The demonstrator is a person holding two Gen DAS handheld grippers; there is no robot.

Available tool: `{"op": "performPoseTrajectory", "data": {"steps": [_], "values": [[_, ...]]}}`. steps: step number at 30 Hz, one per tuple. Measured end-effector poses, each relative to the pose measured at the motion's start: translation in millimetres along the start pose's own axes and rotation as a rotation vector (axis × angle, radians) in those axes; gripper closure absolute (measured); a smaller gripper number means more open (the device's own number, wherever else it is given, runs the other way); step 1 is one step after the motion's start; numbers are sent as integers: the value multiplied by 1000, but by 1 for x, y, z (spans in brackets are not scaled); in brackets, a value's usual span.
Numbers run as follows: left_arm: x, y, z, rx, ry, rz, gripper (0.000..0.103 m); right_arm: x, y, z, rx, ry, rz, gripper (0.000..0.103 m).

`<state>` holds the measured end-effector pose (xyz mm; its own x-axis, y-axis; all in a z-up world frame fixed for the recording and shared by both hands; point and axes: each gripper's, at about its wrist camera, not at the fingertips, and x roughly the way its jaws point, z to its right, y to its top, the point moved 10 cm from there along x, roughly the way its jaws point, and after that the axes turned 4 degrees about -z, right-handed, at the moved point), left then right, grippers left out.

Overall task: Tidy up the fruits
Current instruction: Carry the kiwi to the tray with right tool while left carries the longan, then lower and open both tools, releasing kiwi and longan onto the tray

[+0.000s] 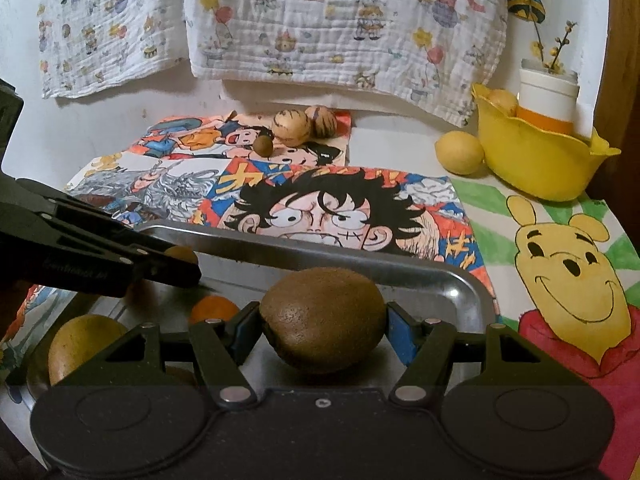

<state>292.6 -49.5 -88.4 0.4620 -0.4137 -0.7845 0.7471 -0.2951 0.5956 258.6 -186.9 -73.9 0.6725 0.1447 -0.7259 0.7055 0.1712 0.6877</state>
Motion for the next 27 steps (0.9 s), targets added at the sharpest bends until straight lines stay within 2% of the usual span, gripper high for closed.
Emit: {"op": "performPoseTrajectory", "data": {"steps": [11,18,20,23,25,27], "values": [[1,0,2,-4,-6,-3,75,2,-2,1,5,3,-3,35],[-4,-2,2,-24,-10,-2,70,-4,-2,1,16,6,10,34],[-9,-2,1,-33,-6,8,69,-10,1,0,22,7,29,28],[-20,-4,-1,-53,10,37,59,-21,3,1,32,10,54,24],[-29,-5,-2,-70,20,63,40,-27,5,1,36,12,65,21],[-39,-6,-3,-82,36,90,36,-34,4,0,38,14,77,19]]}}
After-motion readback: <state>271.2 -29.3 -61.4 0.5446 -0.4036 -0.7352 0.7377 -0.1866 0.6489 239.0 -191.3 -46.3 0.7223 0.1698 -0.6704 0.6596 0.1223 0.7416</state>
